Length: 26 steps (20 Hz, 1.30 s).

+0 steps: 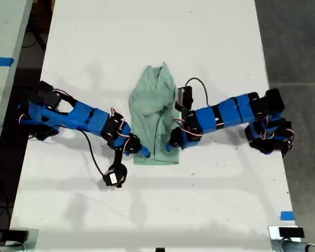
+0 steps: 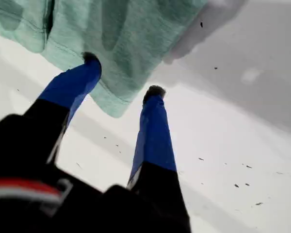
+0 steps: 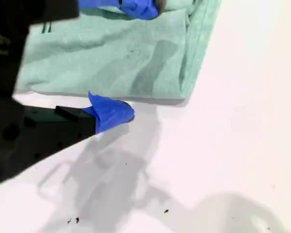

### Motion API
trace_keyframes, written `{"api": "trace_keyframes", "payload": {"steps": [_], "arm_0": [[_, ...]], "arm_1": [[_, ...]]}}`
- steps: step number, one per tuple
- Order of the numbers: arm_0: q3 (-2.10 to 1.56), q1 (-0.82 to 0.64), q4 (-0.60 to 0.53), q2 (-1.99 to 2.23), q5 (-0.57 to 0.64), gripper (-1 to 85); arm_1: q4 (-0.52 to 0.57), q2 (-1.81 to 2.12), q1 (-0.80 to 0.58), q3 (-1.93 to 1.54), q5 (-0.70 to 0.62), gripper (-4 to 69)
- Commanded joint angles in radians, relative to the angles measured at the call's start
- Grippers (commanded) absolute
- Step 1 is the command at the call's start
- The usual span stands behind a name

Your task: Fold t shirt

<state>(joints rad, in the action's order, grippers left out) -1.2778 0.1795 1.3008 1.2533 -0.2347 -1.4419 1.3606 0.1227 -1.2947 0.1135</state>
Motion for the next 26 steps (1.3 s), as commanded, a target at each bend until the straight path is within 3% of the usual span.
{"api": "trace_keyframes", "payload": {"steps": [1, 2, 3, 8, 9, 10, 14, 19, 26], "arm_0": [[0.103, -0.006, 0.008, -0.048, -0.015, 25.7], [0.107, -0.009, 0.005, -0.071, -0.018, 15.6], [0.112, -0.012, 0.003, -0.098, -0.023, -0.1], [0.216, -0.025, 0.035, -0.241, -0.003, -0.2], [0.218, -0.023, 0.034, -0.241, -0.003, -0.2], [0.221, -0.023, 0.037, -0.239, -0.005, -0.2], [0.238, -0.015, 0.055, -0.218, -0.003, -0.2], [0.287, 0.057, 0.147, -0.089, -0.063, -0.2], [0.258, 0.002, 0.241, 0.149, -0.043, -0.2]], "arm_1": [[-0.017, -0.011, 0.015, 0.081, 0.017, 20.9], [-0.012, -0.014, 0.017, 0.080, 0.017, 20.7], [-0.009, -0.020, 0.017, 0.080, 0.015, 19.8], [0.012, -0.087, 0.017, 0.069, 0.017, 18.5], [0.018, -0.095, 0.017, 0.072, 0.021, 5.9], [0.029, -0.095, 0.020, 0.067, 0.032, 0.9], [0.023, -0.097, 0.035, 0.110, 0.041, 1.0], [-0.106, -0.106, 0.083, 0.393, 0.020, 1.0], [-0.087, 0.043, -0.006, 0.403, -0.071, 0.8]]}}
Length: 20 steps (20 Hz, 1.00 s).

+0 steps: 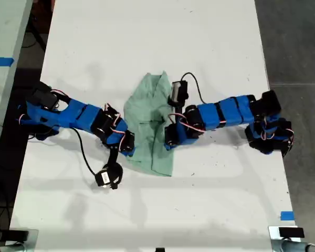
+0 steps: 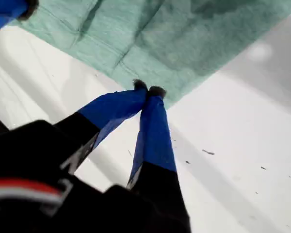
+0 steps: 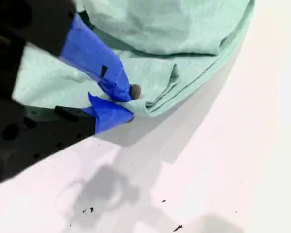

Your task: Fold t shirt

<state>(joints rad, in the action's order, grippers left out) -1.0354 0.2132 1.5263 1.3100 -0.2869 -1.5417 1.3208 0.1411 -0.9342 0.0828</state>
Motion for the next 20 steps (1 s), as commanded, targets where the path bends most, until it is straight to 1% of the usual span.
{"api": "trace_keyframes", "payload": {"steps": [1, 2, 3, 4, 5, 7, 11, 12, 13, 14, 17, 20], "arm_0": [[0.009, -0.032, 0.015, 0.080, 0.011, -0.2], [0.012, -0.025, 0.012, 0.054, 0.005, -0.2], [0.017, -0.015, 0.003, 0.021, 0.003, -0.2], [0.020, -0.009, -0.011, -0.009, -0.002, -0.2], [0.020, -0.003, -0.026, -0.035, -0.008, -0.2], [0.026, 0.009, -0.046, -0.077, -0.018, -0.2], [0.028, 0.018, -0.049, -0.095, -0.029, -0.2], [0.028, 0.018, -0.049, -0.095, -0.029, -0.2], [0.028, 0.020, -0.049, -0.095, -0.031, -0.2], [0.028, 0.020, -0.049, -0.095, -0.032, -0.2], [0.028, 0.018, -0.049, -0.094, -0.034, -0.2], [0.035, 0.009, -0.040, -0.054, -0.021, -0.2]], "arm_1": [[0.018, 0.074, -0.017, 0.023, -0.023, 1.0], [0.026, 0.051, 0.000, 0.006, -0.006, 7.3], [0.020, 0.014, 0.020, 0.005, 0.017, 18.1], [0.017, -0.026, 0.041, 0.005, 0.040, 23.0], [0.021, -0.066, 0.058, 0.005, 0.061, 25.1], [0.052, -0.137, 0.086, 0.006, 0.081, 25.8], [0.081, -0.278, 0.101, 0.006, 0.115, 24.6], [0.083, -0.304, 0.103, 0.014, 0.123, 16.7], [0.086, -0.313, 0.103, 0.014, 0.133, 3.0], [0.097, -0.318, 0.101, 0.021, 0.132, 0.2], [0.074, -0.290, 0.091, 0.074, 0.107, 0.2], [0.071, -0.163, 0.060, 0.097, 0.012, 0.2]]}}
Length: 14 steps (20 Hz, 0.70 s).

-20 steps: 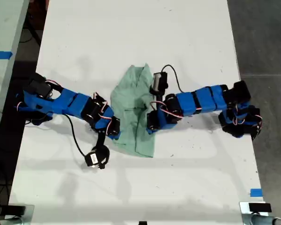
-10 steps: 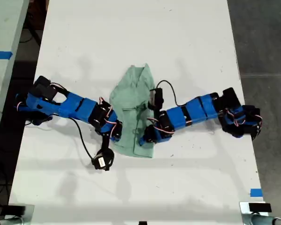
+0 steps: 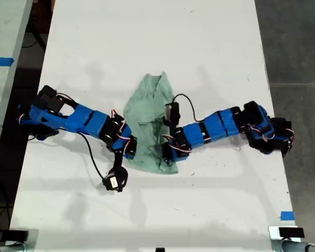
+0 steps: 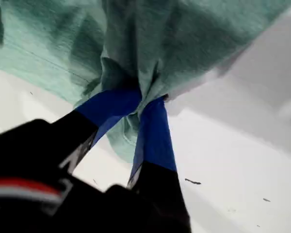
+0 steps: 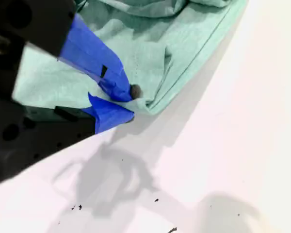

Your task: Fold t shirt

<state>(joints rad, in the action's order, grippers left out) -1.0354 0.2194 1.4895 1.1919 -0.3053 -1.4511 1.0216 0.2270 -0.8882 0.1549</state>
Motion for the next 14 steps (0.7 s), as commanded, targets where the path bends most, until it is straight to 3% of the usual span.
{"api": "trace_keyframes", "payload": {"steps": [1, 5, 10, 11, 12, 13, 14], "arm_0": [[0.040, -0.005, 0.003, 0.098, 0.017, -0.2], [0.025, -0.129, 0.066, 0.273, 0.114, -0.2], [-0.052, -0.560, 0.086, 0.318, 0.273, -0.2], [-0.028, -0.638, 0.081, 0.281, 0.308, -0.2], [-0.003, -0.698, 0.078, 0.264, 0.318, 4.3], [0.014, -0.746, 0.081, 0.268, 0.325, 16.8], [0.026, -0.788, 0.083, 0.295, 0.353, 21.3]], "arm_1": [[-0.020, 0.195, -0.043, 0.052, -0.100, 0.2], [0.008, 0.426, -0.196, 0.008, -0.219, 0.2], [0.054, 0.445, -0.546, -0.034, -0.331, 0.0], [0.054, 0.433, -0.600, -0.035, -0.345, 3.2], [0.044, 0.426, -0.646, -0.035, -0.365, 18.8], [0.018, 0.431, -0.690, -0.035, -0.373, 27.1], [-0.005, 0.451, -0.730, -0.035, -0.397, 29.5]]}}
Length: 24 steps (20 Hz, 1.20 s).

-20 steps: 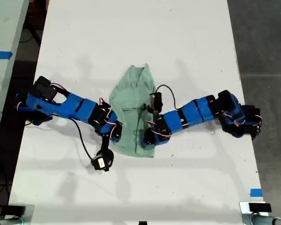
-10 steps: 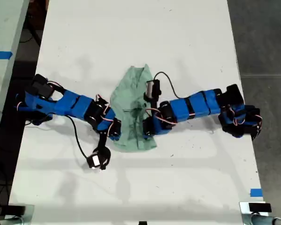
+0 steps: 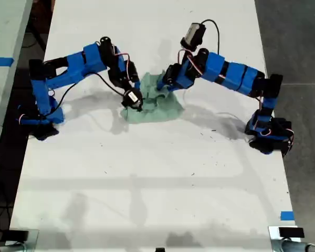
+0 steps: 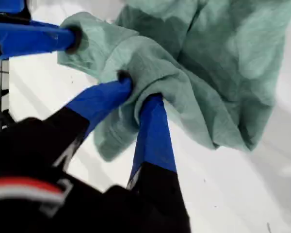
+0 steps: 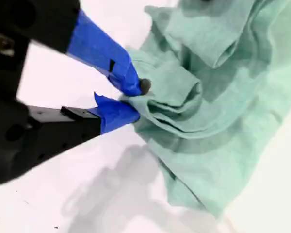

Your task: Fold t shirt

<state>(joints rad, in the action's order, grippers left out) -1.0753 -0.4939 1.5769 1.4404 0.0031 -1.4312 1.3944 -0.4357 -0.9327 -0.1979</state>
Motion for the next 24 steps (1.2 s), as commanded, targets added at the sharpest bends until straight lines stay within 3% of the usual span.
{"api": "trace_keyframes", "payload": {"steps": [1, 4, 5, 6, 7, 11, 13, 15, 16, 19, 22, 24], "arm_0": [[0.075, -0.123, 0.002, 0.077, 0.080, 21.4], [0.054, -0.247, 0.015, 0.238, 0.179, 19.1], [0.051, -0.273, 0.017, 0.304, 0.207, 13.3], [0.046, -0.290, 0.018, 0.374, 0.221, -0.2], [0.037, -0.302, 0.020, 0.449, 0.221, -0.2], [-0.230, -0.267, 0.021, 0.874, 0.216, -0.2], [-0.465, -0.150, 0.018, 1.160, 0.126, -0.2], [-0.695, 0.094, -0.028, 1.362, -0.041, -0.2], [-0.857, 0.204, -0.098, 1.451, -0.110, -0.2], [-1.359, 0.443, -0.364, 1.592, -0.238, -0.2], [-1.701, 0.537, -0.540, 1.597, -0.273, -0.2], [-1.875, 0.589, -0.554, 1.750, -0.295, -0.3]], "arm_1": [[-0.044, 0.110, -0.106, 0.009, -0.075, 30.8], [-0.155, 0.229, -0.216, 0.026, -0.141, 30.1], [-0.207, 0.276, -0.252, 0.025, -0.152, 27.2], [-0.261, 0.330, -0.284, 0.011, -0.156, 5.3], [-0.276, 0.410, -0.298, -0.051, -0.146, 1.5], [-0.290, 0.764, -0.137, -0.364, -0.086, 1.5], [-0.275, 1.035, -0.032, -0.632, -0.032, 1.5], [-0.176, 1.382, 0.064, -0.954, -0.008, 1.5], [-0.127, 1.560, 0.107, -1.109, 0.009, 1.5], [-0.129, 1.917, 0.179, -1.477, 0.066, 1.5], [-0.124, 2.115, 0.268, -1.798, 0.144, 1.5], [-0.049, 2.115, 0.337, -1.965, 0.163, 1.5]]}}
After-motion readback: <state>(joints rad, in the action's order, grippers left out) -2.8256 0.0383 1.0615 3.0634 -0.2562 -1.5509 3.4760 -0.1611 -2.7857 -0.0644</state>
